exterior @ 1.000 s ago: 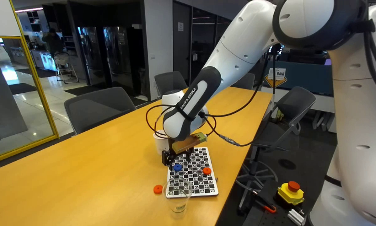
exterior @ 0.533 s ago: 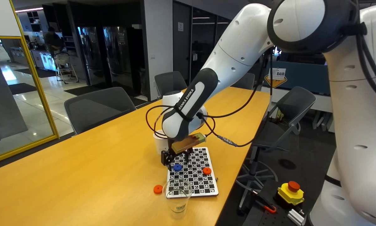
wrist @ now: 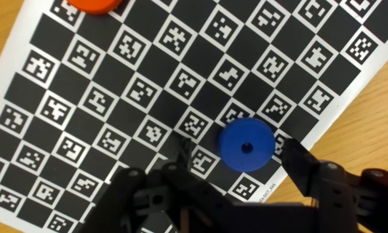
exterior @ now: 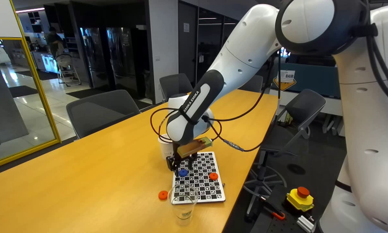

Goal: Put the orange objects in the white cup and the blue object in the glass cup

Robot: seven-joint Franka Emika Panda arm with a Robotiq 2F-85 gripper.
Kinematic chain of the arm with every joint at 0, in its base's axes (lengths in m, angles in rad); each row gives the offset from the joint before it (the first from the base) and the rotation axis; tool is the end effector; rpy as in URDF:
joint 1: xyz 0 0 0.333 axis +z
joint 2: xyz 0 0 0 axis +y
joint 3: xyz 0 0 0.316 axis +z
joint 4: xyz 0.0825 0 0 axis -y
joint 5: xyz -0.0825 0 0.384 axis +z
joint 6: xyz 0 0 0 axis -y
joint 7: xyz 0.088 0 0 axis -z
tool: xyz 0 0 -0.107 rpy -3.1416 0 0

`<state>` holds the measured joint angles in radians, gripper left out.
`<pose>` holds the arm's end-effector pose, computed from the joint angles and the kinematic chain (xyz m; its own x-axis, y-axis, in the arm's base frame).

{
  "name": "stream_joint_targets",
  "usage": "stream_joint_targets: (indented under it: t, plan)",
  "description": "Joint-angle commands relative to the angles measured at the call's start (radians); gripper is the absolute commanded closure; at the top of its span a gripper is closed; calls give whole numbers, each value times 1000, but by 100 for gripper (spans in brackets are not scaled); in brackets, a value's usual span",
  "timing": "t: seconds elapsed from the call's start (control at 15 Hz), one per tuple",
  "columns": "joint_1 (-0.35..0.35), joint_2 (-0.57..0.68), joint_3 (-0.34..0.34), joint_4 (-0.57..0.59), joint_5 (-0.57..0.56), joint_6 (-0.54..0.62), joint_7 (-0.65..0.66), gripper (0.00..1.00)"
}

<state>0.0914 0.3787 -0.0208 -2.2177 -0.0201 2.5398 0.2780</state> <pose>0.5436 0.0385 0.1988 0.9808 -0.1887 -0.0496 -0.1872 -0.9818 0.0330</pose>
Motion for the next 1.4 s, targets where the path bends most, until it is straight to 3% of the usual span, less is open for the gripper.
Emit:
stream_joint_targets:
  t: [0.0,0.2,0.27,0.53,1.0,1.33]
  plan:
    - [-32,-1,29,13,62,-15,-72,57]
    - [-40,-7,32,13,80,-24,-92,79]
    - [-41,-10,34,13,85,-26,-97,75]
    - [-14,-55,24,-8,51,-43,-60,75]
    - [79,-290,-1,-144,-137,-57,178,75]
    - [92,-443,88,-220,-216,-121,271,75]
